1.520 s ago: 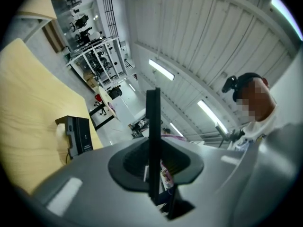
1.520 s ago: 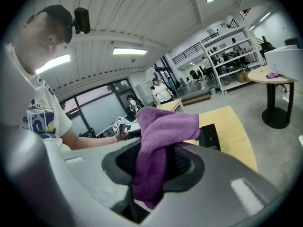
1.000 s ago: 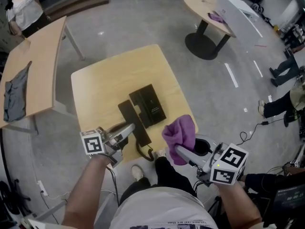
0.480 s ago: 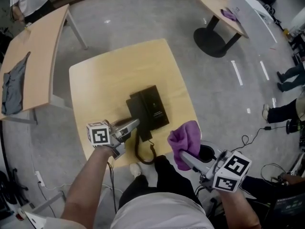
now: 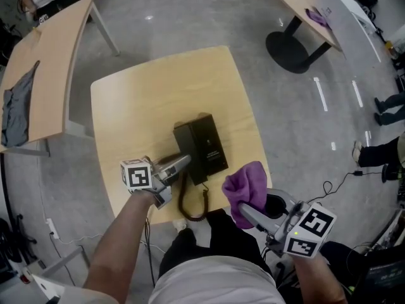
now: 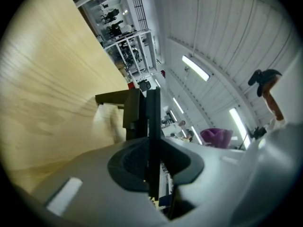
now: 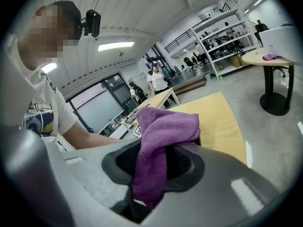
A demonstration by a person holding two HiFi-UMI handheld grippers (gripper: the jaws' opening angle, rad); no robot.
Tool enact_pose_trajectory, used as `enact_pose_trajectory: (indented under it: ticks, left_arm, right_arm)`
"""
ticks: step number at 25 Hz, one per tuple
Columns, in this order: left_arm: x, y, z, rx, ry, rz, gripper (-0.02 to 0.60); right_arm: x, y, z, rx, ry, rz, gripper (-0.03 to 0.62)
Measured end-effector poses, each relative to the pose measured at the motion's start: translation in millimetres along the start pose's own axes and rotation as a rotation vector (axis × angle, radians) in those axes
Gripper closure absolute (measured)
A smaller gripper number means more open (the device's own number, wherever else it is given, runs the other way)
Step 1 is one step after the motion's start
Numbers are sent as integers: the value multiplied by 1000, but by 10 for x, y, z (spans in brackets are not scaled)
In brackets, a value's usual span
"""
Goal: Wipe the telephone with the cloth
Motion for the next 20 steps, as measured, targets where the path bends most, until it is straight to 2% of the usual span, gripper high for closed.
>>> enact_pose_trajectory:
  ticks: [20]
  left_arm:
    - [-165, -24, -35, 8, 22, 15, 497]
  right_arm:
    - [138, 77, -149, -49, 43, 2, 477]
Point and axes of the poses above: the fingertips, and each gripper's own axes: z backward along the fingers, x to its right, y out of its top, the point moved 4 cm from there along z, backward along the fingers
